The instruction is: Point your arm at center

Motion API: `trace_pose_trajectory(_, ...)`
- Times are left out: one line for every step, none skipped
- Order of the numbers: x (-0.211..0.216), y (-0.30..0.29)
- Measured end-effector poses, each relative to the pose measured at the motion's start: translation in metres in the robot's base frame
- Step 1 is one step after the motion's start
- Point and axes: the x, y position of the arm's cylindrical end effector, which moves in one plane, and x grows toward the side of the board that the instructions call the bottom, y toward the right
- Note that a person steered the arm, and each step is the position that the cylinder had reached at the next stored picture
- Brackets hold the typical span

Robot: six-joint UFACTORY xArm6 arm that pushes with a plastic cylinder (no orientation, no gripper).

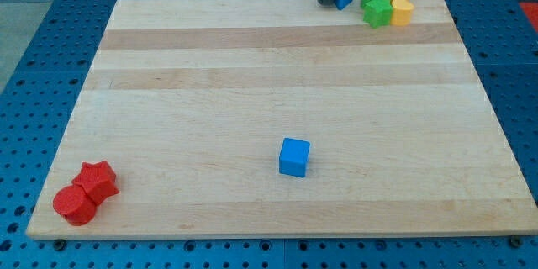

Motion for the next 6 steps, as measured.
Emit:
trace_pose_trajectory(0.01,0.017)
trace_pose_trajectory(0.032,0.015)
trace_pose_trajectory(0.068,-0.011)
trace_pose_trajectory(0.107,-0.06)
trace_pose_trajectory(0.168,-0.097)
trace_pose_trajectory(0.235,-0.127)
